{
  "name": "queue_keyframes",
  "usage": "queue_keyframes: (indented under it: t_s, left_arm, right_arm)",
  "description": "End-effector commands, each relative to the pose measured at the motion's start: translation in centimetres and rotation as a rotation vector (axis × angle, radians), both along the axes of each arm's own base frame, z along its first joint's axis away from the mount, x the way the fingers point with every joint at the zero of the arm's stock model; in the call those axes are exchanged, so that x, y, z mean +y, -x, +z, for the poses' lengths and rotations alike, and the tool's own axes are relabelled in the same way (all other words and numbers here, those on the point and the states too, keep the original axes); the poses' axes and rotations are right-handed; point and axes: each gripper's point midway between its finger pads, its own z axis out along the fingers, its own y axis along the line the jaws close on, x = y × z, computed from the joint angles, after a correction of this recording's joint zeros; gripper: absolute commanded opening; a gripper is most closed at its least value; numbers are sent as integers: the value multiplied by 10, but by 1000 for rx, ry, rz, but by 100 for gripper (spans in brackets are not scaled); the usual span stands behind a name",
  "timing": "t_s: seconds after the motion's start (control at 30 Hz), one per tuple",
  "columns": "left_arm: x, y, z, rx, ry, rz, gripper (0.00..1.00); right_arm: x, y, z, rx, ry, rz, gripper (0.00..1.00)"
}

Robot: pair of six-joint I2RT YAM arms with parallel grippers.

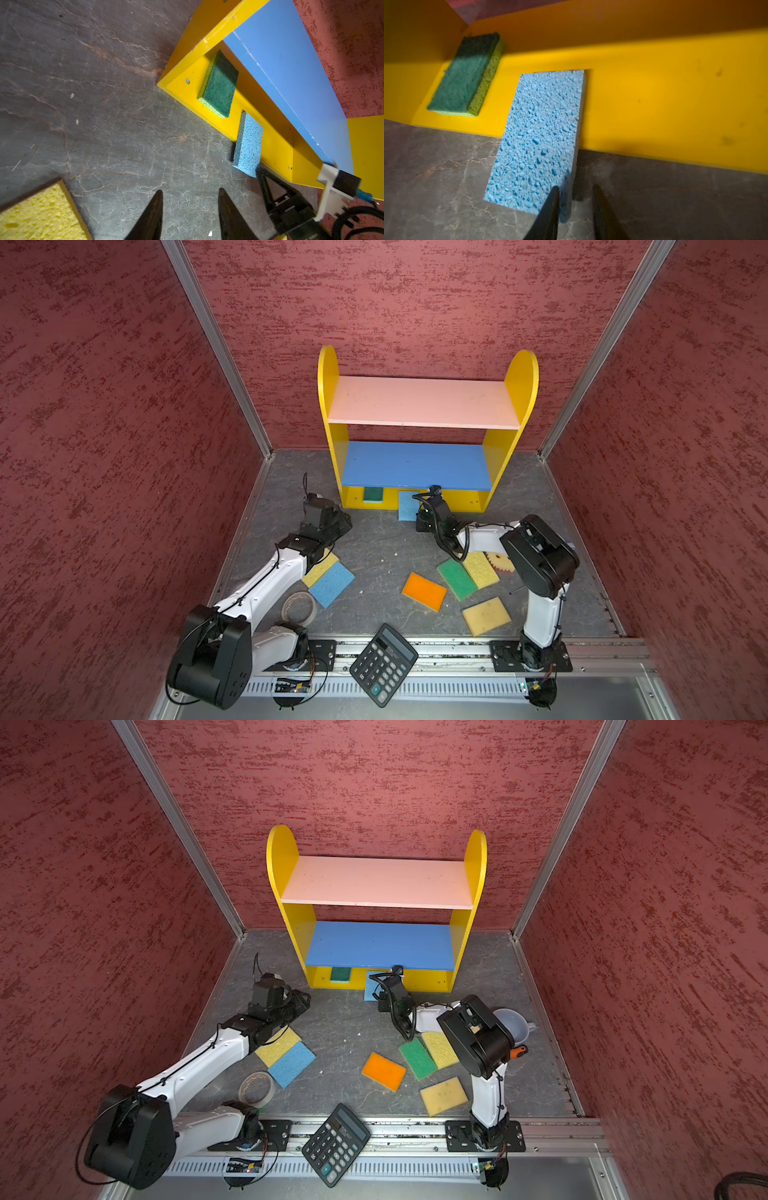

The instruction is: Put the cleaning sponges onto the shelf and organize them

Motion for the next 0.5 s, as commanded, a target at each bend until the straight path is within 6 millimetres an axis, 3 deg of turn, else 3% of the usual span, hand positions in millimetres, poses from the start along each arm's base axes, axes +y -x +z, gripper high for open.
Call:
queue_keyframes:
  t_s: [0.0,0.17,0.2,0.27,0.47]
  left_arm:
    - [1,2,-4,9,5,1,44]
    - [0,2,-9,20,17,1,45]
    - [-1,2,-9,18,19,-2,45]
    - [-1,1,-10,17,22,-1,45]
    - [-5,0,-17,39,37,-11,45]
  right_arm:
    - [1,4,36,-61,-128,-12,31]
    - [-1,26,36,-22,-207,6,28]
    - [1,31,35,-6,-232,14,22]
    - [6,40,30,23,-295,32,0]
    - [20,58,3,112,-437,55,0]
